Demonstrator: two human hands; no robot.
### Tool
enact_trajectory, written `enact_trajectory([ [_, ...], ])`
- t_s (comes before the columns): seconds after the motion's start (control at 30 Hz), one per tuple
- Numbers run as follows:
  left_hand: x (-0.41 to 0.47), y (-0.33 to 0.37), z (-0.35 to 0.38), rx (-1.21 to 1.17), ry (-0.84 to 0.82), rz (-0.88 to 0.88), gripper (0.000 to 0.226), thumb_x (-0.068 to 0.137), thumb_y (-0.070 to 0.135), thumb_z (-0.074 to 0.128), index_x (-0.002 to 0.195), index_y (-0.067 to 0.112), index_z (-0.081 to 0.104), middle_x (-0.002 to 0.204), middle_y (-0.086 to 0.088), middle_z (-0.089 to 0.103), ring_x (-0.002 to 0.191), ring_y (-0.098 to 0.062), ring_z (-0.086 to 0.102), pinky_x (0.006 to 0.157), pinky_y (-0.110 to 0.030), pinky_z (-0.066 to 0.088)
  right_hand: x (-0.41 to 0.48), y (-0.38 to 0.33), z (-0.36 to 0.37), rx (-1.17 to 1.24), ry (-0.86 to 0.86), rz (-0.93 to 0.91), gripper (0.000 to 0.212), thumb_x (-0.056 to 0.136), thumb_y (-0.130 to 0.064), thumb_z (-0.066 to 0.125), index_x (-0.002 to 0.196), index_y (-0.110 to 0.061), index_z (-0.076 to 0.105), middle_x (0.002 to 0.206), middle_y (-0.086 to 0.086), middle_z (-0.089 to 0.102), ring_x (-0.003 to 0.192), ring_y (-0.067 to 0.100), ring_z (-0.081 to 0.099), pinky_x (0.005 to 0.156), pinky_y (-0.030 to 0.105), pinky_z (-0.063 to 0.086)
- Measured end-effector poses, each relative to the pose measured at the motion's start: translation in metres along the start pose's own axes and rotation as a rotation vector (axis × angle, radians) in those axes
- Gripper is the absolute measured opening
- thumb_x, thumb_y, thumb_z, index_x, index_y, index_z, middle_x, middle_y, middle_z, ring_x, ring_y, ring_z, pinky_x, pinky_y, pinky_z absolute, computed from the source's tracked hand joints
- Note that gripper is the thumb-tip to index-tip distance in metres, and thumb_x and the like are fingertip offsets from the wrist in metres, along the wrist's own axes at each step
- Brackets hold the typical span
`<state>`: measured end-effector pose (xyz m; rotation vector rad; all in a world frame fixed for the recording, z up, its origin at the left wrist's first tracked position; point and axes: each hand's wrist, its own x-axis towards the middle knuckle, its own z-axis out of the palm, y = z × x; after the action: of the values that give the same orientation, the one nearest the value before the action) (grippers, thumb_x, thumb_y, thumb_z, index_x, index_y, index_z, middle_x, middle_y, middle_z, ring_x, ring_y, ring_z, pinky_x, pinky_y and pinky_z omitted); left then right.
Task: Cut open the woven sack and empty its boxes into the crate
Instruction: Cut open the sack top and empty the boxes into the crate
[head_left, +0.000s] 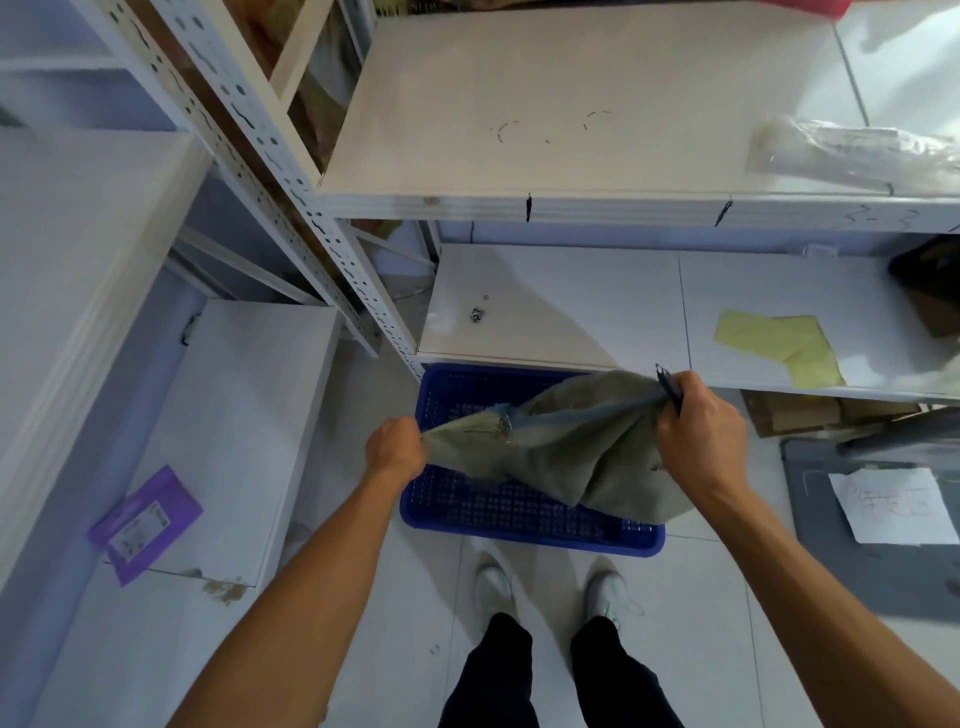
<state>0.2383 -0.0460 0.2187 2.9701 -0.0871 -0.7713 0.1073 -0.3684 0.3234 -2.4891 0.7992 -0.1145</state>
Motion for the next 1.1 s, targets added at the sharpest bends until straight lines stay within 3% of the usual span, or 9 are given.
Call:
enact_trajectory([
  [0.17,-0.004,0.017,-0.003,-0.087,-0.009,0.027,0.026,0.094,0.014,0.057,0.119,0.010,0.064,0.117,-0.013,0.068,0.100,-0.031,0.066,0.081,-0.038,0.055,-0.002,-0.007,-0.002,-0.065,-0.035,-0.045,0.013,0.095,-0.007,0.050,0.105,-0.009,0.059,0.091,0.017,0.070,0.075,0.037,0.060,0.064,0.039,0.044],
  [0.23,-0.007,0.031,-0.009,-0.153,-0.041,0.116,0.030,0.096,0.020,0.058,0.125,0.014,0.061,0.124,-0.011,0.065,0.107,-0.030,0.063,0.084,-0.037,0.051,-0.006,-0.012,0.000,-0.085,-0.043,-0.097,0.013,0.095,-0.007,0.051,0.105,-0.009,0.060,0.093,0.015,0.070,0.080,0.038,0.063,0.064,0.035,0.037],
  [0.33,-0.019,0.056,-0.022,-0.268,-0.102,0.270,0.032,0.096,0.029,0.064,0.127,0.023,0.062,0.128,-0.004,0.065,0.110,-0.023,0.063,0.093,-0.038,0.053,-0.010,-0.018,0.002,-0.144,-0.071,-0.125,0.014,0.093,-0.006,0.052,0.104,-0.010,0.060,0.093,0.014,0.071,0.079,0.038,0.064,0.063,0.038,0.045],
  [0.5,-0.058,0.112,-0.057,-0.487,-0.171,0.503,0.071,0.082,0.050,0.079,0.145,0.031,0.050,0.136,0.007,0.054,0.113,-0.014,0.059,0.095,-0.037,0.052,-0.015,-0.035,-0.001,-0.154,-0.093,-0.214,0.019,0.088,-0.005,0.054,0.106,-0.009,0.061,0.096,0.015,0.072,0.080,0.039,0.066,0.060,0.037,0.042],
  [0.57,-0.073,0.134,-0.059,-0.495,-0.180,0.574,0.076,0.078,0.050,0.081,0.145,0.033,0.049,0.139,0.007,0.053,0.115,-0.016,0.059,0.096,-0.038,0.052,-0.016,-0.043,-0.003,-0.139,-0.129,-0.220,0.018,0.087,-0.005,0.054,0.103,-0.009,0.060,0.096,0.015,0.071,0.082,0.039,0.065,0.061,0.037,0.041],
  [0.77,-0.095,0.170,-0.056,-0.515,0.006,0.566,0.018,0.094,0.014,0.060,0.110,0.009,0.067,0.104,-0.011,0.072,0.098,-0.032,0.067,0.082,-0.042,0.055,-0.023,-0.057,-0.009,0.054,-0.181,-0.282,0.014,0.090,-0.005,0.054,0.102,-0.011,0.058,0.085,0.007,0.065,0.077,0.031,0.063,0.061,0.035,0.043],
  [0.9,-0.092,0.169,-0.063,-0.519,0.073,0.608,0.024,0.090,0.007,0.056,0.108,0.013,0.071,0.101,-0.012,0.074,0.096,-0.032,0.068,0.082,-0.045,0.056,-0.026,-0.050,-0.007,0.245,-0.248,-0.244,0.020,0.093,-0.011,0.060,0.112,-0.017,0.061,0.093,0.002,0.072,0.078,0.018,0.069,0.068,0.035,0.059],
  [1.0,-0.085,0.158,-0.067,-0.543,0.024,0.607,0.008,0.090,0.010,0.063,0.097,0.011,0.066,0.092,-0.011,0.072,0.089,-0.032,0.067,0.078,-0.048,0.056,-0.032,-0.026,-0.004,0.487,-0.172,-0.144,0.037,0.091,-0.016,0.060,0.127,-0.024,0.061,0.105,-0.007,0.071,0.088,0.007,0.068,0.076,0.028,0.059],
  [1.1,-0.078,0.147,-0.075,-0.604,-0.030,0.623,0.011,0.095,0.010,0.060,0.085,0.014,0.059,0.081,-0.007,0.065,0.079,-0.026,0.062,0.071,-0.042,0.052,-0.036,0.008,0.012,0.269,-0.176,-0.128,0.058,0.084,-0.020,0.062,0.140,-0.033,0.051,0.124,-0.010,0.065,0.105,0.011,0.065,0.086,0.035,0.057],
])
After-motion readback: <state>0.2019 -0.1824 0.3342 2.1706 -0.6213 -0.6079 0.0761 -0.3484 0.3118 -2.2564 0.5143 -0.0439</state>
